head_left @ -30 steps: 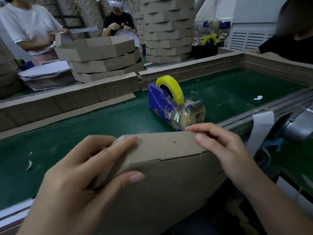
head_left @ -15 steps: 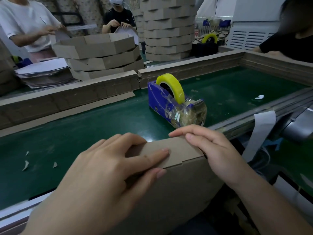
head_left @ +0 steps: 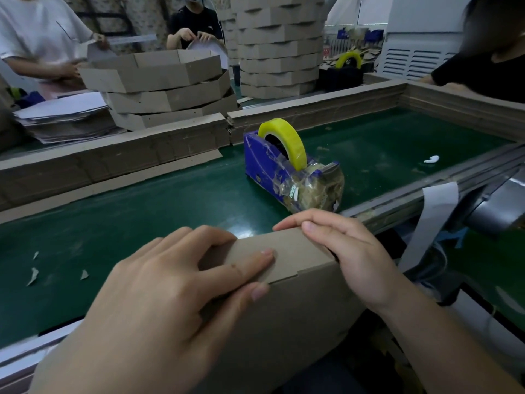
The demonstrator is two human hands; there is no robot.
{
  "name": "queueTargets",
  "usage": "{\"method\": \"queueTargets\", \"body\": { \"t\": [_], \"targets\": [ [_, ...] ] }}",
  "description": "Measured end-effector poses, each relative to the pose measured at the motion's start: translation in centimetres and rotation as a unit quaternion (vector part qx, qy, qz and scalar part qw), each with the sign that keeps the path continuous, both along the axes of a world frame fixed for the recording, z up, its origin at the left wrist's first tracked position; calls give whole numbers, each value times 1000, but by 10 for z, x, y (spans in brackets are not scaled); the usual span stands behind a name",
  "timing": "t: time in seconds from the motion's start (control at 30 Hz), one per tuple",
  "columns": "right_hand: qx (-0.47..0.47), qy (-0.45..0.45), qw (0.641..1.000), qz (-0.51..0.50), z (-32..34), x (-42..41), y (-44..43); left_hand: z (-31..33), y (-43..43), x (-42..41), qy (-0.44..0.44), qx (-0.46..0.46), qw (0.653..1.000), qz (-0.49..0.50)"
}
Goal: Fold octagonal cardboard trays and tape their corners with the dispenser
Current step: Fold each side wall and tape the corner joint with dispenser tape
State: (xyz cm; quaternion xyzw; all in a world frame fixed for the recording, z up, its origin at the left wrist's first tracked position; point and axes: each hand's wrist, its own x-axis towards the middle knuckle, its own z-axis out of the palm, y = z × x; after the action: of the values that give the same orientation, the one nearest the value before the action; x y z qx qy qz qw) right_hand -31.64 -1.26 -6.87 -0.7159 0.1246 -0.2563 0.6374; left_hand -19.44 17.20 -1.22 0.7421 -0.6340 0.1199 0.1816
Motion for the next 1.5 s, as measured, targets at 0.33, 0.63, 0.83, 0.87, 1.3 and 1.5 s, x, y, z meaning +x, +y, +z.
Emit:
{"method": "queueTargets", "body": {
  "t": [0.33,0.63,0.83,0.87,1.3,1.5],
  "targets": [
    [-194,44,935,-294,36,20,-83,-2,-4,1,-39,3,999,-7],
    [-108,278,935,-194,42,54,-118,0,-6,-7,-45,-13,999,13],
    [51,210,962,-165,57,44,-122,-2,-6,-4,-37,-7,999,20],
    [80,205,962,-162,58,44,-122,-2,-6,-4,-36,-5,999,21],
    [217,-53,949,-223,19,40,-100,-8,-2,2,5,18,999,29],
    [250,-126,937,-209,8,39,-100,-7,-3,2,15,29,999,39]
  ]
}}
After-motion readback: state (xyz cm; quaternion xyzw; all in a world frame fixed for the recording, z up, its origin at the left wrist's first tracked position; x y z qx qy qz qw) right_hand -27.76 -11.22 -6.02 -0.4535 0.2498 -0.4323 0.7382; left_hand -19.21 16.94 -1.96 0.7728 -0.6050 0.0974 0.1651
